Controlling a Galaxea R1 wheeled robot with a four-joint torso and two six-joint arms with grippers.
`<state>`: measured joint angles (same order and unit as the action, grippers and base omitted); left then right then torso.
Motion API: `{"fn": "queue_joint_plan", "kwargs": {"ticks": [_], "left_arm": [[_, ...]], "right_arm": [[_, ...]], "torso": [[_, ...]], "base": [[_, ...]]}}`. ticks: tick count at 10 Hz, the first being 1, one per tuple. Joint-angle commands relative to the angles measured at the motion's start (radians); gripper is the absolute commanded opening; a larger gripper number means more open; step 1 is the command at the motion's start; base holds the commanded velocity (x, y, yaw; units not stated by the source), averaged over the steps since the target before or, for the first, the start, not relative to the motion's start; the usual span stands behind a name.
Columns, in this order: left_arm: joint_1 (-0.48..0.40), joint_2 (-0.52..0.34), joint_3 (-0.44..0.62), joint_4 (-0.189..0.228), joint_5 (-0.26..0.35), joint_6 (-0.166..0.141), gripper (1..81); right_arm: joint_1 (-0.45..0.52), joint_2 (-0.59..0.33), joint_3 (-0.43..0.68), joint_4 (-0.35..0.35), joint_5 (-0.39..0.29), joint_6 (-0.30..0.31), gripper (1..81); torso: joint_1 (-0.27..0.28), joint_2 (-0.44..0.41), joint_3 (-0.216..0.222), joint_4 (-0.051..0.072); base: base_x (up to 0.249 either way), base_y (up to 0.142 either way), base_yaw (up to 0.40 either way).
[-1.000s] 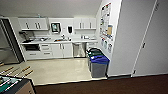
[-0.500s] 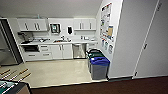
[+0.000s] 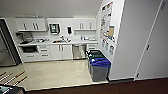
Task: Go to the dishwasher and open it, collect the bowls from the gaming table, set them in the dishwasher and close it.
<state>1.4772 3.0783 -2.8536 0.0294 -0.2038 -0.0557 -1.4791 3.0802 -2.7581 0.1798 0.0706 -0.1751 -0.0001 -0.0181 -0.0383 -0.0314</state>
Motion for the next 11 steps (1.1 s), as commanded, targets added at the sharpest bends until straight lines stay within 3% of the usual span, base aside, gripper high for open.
{"fn": "queue_joint_plan", "kwargs": {"ticks": [1, 11], "left_arm": [[-0.048, 0.001, -0.001, 0.006, 0.040, 0.001, 81.1], [-0.048, 0.001, -0.001, 0.004, 0.040, 0.001, 81.1]], "right_arm": [[0.056, 0.002, 0.002, 0.007, -0.054, -0.003, 81.1], [0.061, 0.002, 0.003, 0.007, -0.054, -0.001, 81.1]], "torso": [[0.000, 0.000, 0.000, 0.000], [0.000, 0.000, 0.000, 0.000]], "base": [[0.129, 0.000, 0.000], [0.126, 0.064, 0.000]]}}
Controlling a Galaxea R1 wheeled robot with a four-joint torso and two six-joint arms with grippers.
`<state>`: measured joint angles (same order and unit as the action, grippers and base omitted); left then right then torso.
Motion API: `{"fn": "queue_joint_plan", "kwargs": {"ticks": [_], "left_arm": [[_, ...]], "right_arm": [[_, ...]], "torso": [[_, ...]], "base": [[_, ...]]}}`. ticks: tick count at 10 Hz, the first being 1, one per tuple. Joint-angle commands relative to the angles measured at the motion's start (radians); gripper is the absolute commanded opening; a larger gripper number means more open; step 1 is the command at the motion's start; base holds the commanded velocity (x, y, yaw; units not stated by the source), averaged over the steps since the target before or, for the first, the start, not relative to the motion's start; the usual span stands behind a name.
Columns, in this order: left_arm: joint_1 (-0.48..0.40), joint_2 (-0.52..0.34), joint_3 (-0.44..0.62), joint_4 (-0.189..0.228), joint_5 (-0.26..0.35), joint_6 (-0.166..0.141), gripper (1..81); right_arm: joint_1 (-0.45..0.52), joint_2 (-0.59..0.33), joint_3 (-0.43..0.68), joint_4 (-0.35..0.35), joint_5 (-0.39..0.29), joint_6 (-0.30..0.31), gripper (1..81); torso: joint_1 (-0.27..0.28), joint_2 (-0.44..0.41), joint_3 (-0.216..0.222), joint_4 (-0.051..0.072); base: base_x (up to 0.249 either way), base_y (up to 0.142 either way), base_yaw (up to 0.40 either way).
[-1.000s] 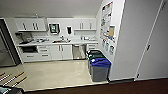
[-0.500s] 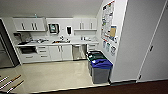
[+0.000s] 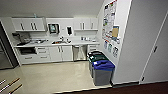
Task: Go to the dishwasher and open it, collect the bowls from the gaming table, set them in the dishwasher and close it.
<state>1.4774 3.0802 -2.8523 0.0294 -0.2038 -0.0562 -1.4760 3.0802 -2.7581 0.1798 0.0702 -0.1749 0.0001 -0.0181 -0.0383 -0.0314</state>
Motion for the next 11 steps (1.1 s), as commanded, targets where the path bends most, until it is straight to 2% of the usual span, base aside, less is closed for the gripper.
{"fn": "queue_joint_plan", "kwargs": {"ticks": [1, 11], "left_arm": [[-0.047, 0.000, -0.001, 0.004, 0.038, 0.001, 81.1], [-0.048, -0.006, -0.001, -0.002, 0.038, 0.001, 81.1]], "right_arm": [[0.058, 0.002, 0.003, 0.007, -0.053, -0.002, 81.1], [0.056, 0.002, 0.002, 0.007, -0.053, -0.005, 81.1]], "torso": [[0.000, 0.000, 0.000, 0.000], [0.000, 0.000, 0.000, 0.000]], "base": [[0.127, 0.079, 0.000], [0.126, 0.082, 0.000]]}}
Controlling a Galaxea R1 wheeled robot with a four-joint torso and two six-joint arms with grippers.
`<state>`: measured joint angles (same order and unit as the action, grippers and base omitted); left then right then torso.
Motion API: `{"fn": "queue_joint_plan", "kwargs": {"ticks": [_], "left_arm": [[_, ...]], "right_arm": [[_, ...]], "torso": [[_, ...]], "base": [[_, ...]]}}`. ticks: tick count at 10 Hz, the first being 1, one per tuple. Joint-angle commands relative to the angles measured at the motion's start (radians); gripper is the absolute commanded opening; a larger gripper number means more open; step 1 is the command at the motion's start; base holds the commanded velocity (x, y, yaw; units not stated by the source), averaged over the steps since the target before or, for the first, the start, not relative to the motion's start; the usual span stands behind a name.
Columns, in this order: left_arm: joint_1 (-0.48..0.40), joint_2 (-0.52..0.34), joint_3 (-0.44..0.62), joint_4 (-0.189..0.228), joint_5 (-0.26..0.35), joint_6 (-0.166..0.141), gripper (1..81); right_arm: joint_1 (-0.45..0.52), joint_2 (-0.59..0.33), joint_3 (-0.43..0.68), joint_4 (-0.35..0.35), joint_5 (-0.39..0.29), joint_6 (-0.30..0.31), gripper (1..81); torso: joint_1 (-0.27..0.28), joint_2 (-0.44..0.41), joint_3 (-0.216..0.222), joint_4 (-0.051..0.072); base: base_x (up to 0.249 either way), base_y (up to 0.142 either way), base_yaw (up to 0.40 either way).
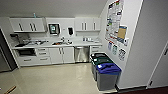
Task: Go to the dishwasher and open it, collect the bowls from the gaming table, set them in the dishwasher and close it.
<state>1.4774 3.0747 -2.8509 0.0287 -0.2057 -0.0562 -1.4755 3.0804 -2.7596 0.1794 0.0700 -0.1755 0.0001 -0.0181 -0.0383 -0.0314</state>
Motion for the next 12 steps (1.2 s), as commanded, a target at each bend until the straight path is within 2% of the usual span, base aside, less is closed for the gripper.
{"fn": "queue_joint_plan", "kwargs": {"ticks": [1, 12], "left_arm": [[-0.048, 0.000, -0.002, -0.001, 0.040, 0.001, 81.1], [-0.048, 0.003, -0.002, -0.001, 0.040, 0.001, 81.1]], "right_arm": [[0.057, 0.002, 0.003, 0.008, -0.053, -0.004, 81.1], [0.050, 0.002, 0.000, 0.008, -0.055, -0.005, 81.1]], "torso": [[0.000, 0.000, 0.000, 0.000], [0.000, 0.000, 0.000, 0.000]], "base": [[0.126, 0.063, 0.000], [0.126, 0.011, 0.000]]}}
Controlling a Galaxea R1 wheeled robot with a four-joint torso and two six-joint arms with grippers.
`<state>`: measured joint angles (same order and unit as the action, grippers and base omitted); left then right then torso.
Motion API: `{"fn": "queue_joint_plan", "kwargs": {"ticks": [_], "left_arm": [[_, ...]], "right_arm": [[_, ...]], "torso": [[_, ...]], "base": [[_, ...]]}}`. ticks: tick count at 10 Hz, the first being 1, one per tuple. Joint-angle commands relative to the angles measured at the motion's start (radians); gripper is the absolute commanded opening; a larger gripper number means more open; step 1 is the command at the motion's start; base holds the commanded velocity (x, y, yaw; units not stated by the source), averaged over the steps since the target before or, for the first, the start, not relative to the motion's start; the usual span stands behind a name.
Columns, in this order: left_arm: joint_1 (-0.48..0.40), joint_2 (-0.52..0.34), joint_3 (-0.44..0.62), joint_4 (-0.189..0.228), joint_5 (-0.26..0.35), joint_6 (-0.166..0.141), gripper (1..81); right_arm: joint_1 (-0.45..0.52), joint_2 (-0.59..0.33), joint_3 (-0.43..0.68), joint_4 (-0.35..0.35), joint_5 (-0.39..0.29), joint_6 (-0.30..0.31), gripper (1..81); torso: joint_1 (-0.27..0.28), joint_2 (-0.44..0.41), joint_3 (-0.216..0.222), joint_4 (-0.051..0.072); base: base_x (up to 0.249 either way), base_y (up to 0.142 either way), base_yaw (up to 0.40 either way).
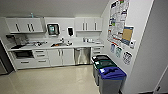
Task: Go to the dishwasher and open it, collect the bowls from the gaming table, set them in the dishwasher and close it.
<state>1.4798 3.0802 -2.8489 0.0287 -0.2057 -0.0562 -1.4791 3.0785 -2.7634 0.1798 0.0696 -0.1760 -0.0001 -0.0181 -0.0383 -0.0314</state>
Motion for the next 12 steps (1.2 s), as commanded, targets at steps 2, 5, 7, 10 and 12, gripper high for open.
{"fn": "queue_joint_plan", "kwargs": {"ticks": [2, 5, 7, 10, 12], "left_arm": [[-0.051, -0.003, -0.004, 0.000, 0.040, 0.001, 81.1], [-0.051, -0.001, -0.004, 0.002, 0.040, 0.001, 81.1], [-0.051, 0.000, -0.004, 0.003, 0.039, 0.001, 81.1], [-0.051, -0.001, -0.004, 0.003, 0.039, 0.001, 81.1], [-0.049, -0.004, -0.004, 0.000, 0.039, 0.001, 81.1]], "right_arm": [[0.053, 0.004, 0.005, 0.007, -0.054, -0.005, 81.1], [0.053, 0.004, 0.007, 0.007, -0.054, -0.007, 81.1], [0.053, 0.004, 0.007, 0.006, -0.054, -0.007, 81.1], [0.052, 0.004, 0.005, 0.006, -0.054, -0.007, 81.1], [0.052, 0.004, 0.005, 0.006, -0.054, -0.007, 81.1]], "torso": [[0.000, 0.000, 0.000, 0.000], [0.000, 0.000, 0.000, 0.000], [0.000, 0.000, 0.000, 0.000], [0.000, 0.000, 0.000, 0.000], [0.000, 0.000, 0.000, 0.000]], "base": [[0.124, 0.070, 0.000], [0.124, 0.074, 0.000], [0.124, 0.076, 0.000], [0.124, 0.076, 0.000], [0.124, 0.000, 0.000]]}}
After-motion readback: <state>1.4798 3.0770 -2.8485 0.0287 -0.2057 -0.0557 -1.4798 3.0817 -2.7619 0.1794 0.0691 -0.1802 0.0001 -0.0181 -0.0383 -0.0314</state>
